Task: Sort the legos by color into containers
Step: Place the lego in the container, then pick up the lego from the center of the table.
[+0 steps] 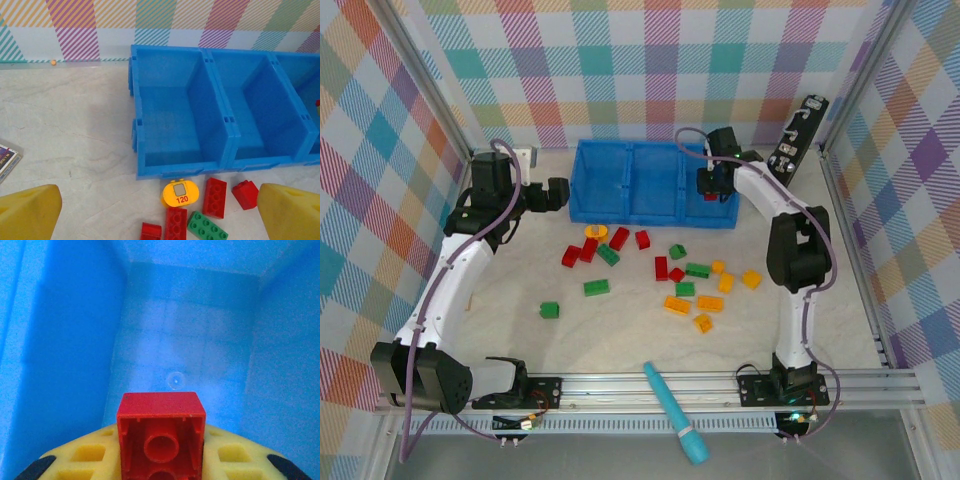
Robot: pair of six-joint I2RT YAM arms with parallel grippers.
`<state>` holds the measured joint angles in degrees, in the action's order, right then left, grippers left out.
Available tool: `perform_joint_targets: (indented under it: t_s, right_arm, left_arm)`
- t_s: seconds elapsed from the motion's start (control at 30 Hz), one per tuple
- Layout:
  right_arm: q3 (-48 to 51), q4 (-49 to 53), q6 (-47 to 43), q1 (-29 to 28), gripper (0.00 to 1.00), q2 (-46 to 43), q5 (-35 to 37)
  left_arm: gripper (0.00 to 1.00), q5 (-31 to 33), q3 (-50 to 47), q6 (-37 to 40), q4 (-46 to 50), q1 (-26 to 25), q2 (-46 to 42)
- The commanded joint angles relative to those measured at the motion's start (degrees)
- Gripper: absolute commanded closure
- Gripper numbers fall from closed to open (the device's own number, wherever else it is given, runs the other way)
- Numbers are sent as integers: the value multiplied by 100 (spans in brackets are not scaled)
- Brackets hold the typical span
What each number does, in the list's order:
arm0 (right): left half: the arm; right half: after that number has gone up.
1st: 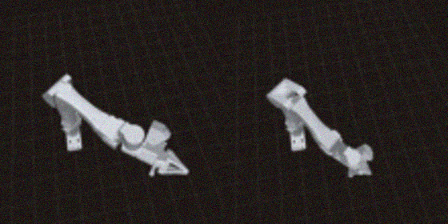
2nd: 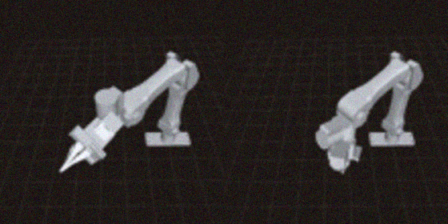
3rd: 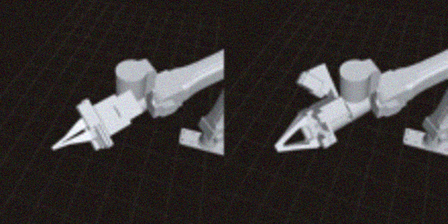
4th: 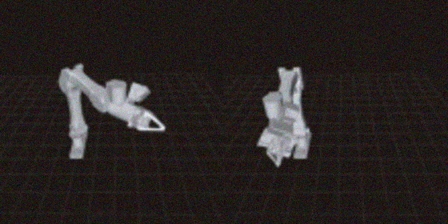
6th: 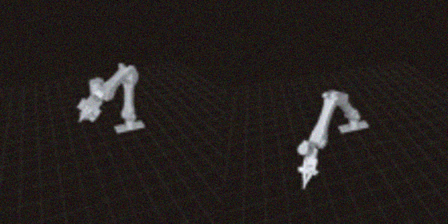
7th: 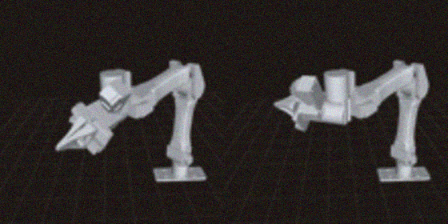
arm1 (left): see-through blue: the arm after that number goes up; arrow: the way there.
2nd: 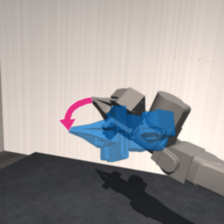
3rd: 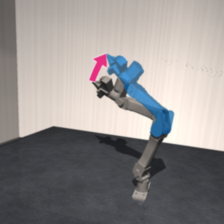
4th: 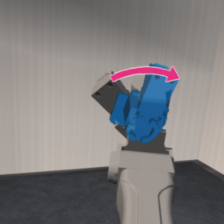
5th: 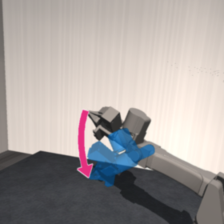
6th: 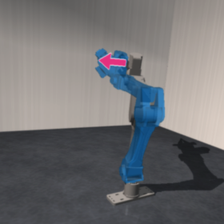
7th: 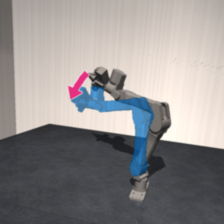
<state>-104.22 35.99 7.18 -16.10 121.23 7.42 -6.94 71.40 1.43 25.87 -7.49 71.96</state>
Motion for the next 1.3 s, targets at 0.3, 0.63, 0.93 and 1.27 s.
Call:
perform_joint_targets:
  t_s: [0.3,0.63,0.93,1.27]
  right_arm:
    - [-106,16,-222,-42,52,40,-212]
    - [1182,88,-1227,-373,46,-1481,-629]
    - [3119,567,-3591,-687,38,-2901,-2148]
    - [4375,-316,-4425,-1505,36,-2849,-1082]
  left_arm:
    - [0,-79,-198,274,138,-58,-59]
    - [0,-387,-205,305,155,-61,-146]
    - [0,-616,-284,409,120,-64,-200]
    - [0,-668,-352,525,139,-62,-296]
